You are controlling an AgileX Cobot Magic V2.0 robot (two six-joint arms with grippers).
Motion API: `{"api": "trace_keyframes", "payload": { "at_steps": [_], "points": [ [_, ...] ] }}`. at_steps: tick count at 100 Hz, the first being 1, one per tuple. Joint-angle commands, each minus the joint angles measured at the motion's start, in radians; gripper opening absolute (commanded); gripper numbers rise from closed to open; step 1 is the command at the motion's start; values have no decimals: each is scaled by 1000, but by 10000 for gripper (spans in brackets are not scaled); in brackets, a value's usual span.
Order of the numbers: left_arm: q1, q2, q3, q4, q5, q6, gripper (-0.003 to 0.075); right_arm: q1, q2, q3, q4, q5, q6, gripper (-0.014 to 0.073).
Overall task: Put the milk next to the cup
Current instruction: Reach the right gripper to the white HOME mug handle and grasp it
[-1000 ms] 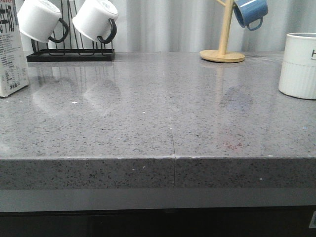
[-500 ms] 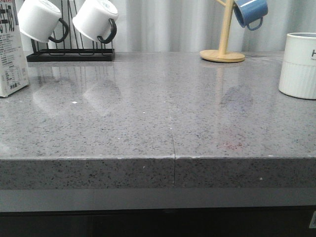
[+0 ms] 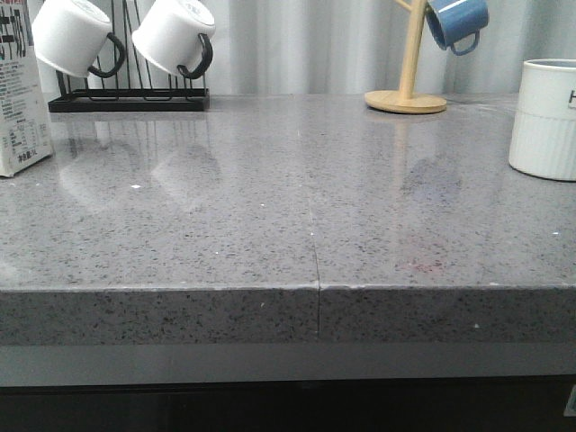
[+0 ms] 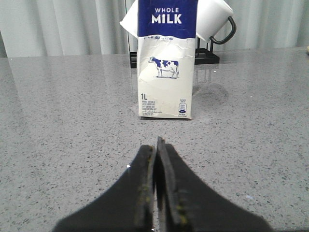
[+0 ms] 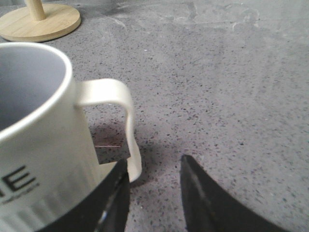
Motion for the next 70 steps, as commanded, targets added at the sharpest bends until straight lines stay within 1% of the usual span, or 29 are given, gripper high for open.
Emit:
{"api": "trace_keyframes", "payload": {
  "at_steps": [1, 37, 44, 49, 50, 51, 54, 59, 66, 70],
  "points": [
    [2, -32, 41, -5, -86, 2, -21, 3, 11, -51, -7, -91, 2, 282],
    [2, -32, 41, -5, -86, 2, -21, 3, 132, -185, -7, -76, 2, 274],
    [2, -32, 41, -5, -86, 2, -21, 3, 137, -193, -7, -74, 2, 216],
    [2, -32, 41, -5, -86, 2, -21, 3, 137, -193, -7, -74, 2, 150],
    [2, -32, 41, -5, -86, 2, -21, 3, 137, -193, -7, -74, 2, 120],
    [2, -32, 41, -5, -86, 2, -21, 3, 137, -193, -7, -74, 2, 120],
    [2, -32, 41, -5, -86, 2, -21, 3, 137, -193, -7, -74, 2, 72],
    [2, -32, 41, -5, -86, 2, -21, 3, 137, -193, -7, -74, 2, 17],
    [2, -32, 41, -5, -86, 2, -21, 3, 137, -193, -7, -74, 2, -27],
    [2, -32, 41, -5, -86, 2, -21, 3, 136, -193, -7, -74, 2, -31]
  ]
}}
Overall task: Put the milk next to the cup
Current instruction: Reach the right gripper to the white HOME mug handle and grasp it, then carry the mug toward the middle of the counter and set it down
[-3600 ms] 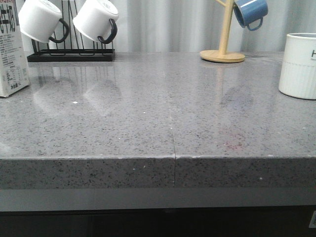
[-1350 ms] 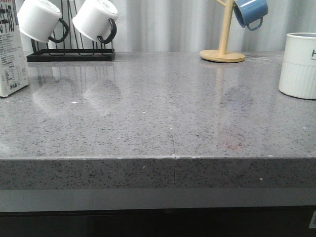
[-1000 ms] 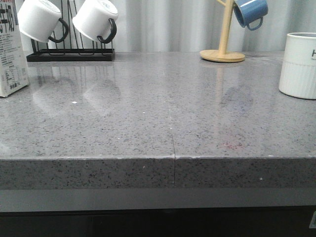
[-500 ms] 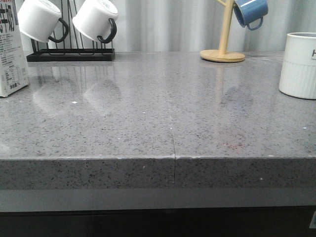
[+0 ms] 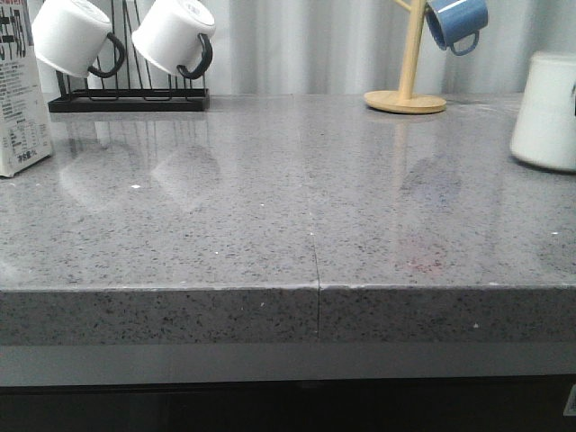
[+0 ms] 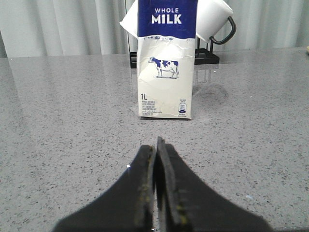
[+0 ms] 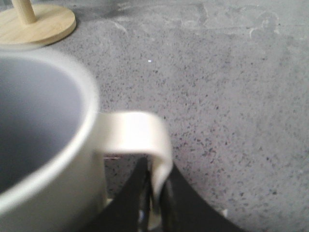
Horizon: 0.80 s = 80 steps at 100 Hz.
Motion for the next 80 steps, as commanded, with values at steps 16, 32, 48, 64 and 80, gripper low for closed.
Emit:
{"api": "trace_keyframes", "payload": {
  "at_steps": [16, 32, 48, 64, 80],
  "points": [
    [2, -32, 41, -5, -86, 2, -21, 29, -84, -31, -14, -36, -1, -32],
    [2, -32, 41, -5, -86, 2, -20, 117, -159, -31, -18, 13, -1, -32],
    [2, -32, 41, -5, -86, 2, -21, 238, -174, -31, -19, 20, -1, -13],
    [2, -32, 41, -5, -86, 2, -21, 368, -165, -43, -19, 22, -2, 52],
    [2, -32, 41, -5, -86, 2, -21, 477, -111, -101, -19, 25, -2, 51]
  ]
}}
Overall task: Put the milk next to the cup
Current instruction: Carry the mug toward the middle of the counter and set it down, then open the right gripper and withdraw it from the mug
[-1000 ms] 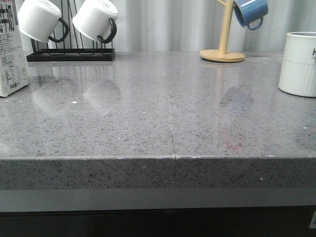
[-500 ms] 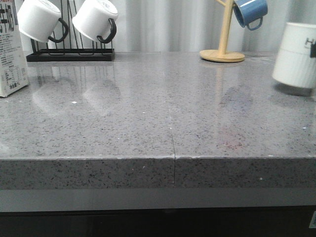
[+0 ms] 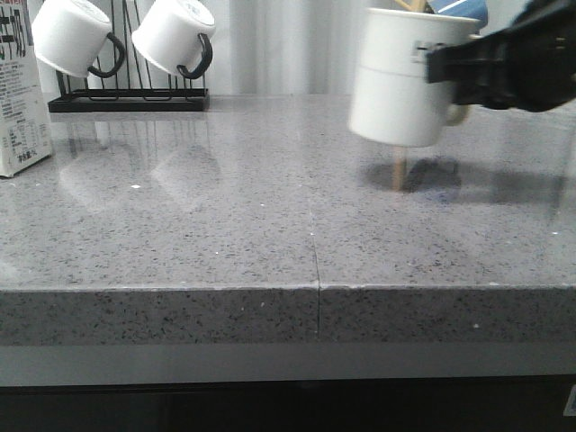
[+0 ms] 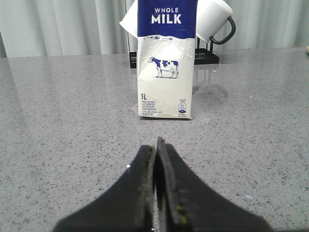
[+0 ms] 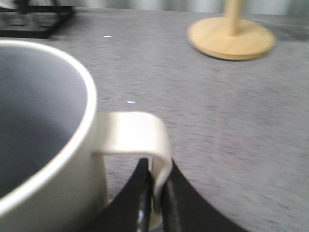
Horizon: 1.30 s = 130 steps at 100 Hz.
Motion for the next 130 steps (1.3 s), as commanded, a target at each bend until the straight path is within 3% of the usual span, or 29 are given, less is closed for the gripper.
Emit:
{"api": "trace_keyframes", "payload": {
  "at_steps": [1, 21, 45, 63, 70, 115, 130],
  "points": [
    [2, -32, 41, -5, -86, 2, -21, 50, 6, -66, -11, -78, -2, 51],
    [2, -32, 41, -5, -86, 2, -21, 133, 111, -167, -11, -77, -2, 51],
    [2, -32, 41, -5, -86, 2, -21, 144, 194, -208, -11, -67, -2, 57],
    [2, -32, 41, -5, -86, 2, -21, 144, 184, -205, -11, -34, -2, 181],
    [2, -32, 41, -5, -86, 2, -21, 144, 174, -195, -11, -25, -2, 188],
    [2, -32, 41, -5, -86, 2, -21, 144, -97, 16, -11, 63, -2, 183],
    [2, -32, 41, -5, -86, 2, -21, 144, -263, 129, -11, 126, -1, 101]
  ]
}}
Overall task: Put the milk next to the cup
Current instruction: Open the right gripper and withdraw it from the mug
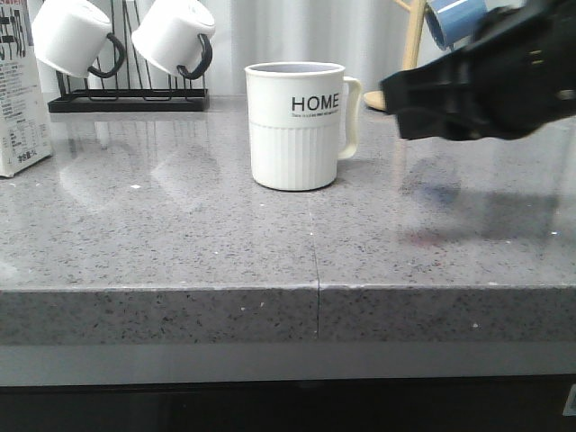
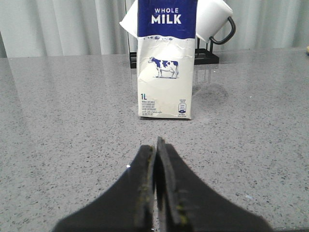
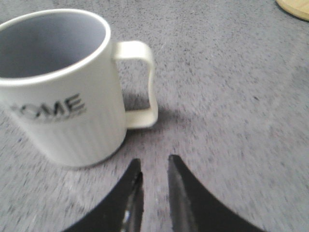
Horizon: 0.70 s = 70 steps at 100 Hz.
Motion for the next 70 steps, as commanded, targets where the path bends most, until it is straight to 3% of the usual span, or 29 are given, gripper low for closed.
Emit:
{"api": "trace_keyframes", "payload": {
  "at_steps": [1, 20, 70],
  "points": [
    [2, -32, 41, -5, -86, 2, -21, -2, -137, 44, -6, -17, -1, 94],
    [2, -32, 41, -5, -86, 2, -21, -2, -392, 134, -6, 155, -1, 48],
    [2, -32, 41, -5, -86, 2, -21, -2, -1049, 158, -6, 672, -1, 48]
  ]
}}
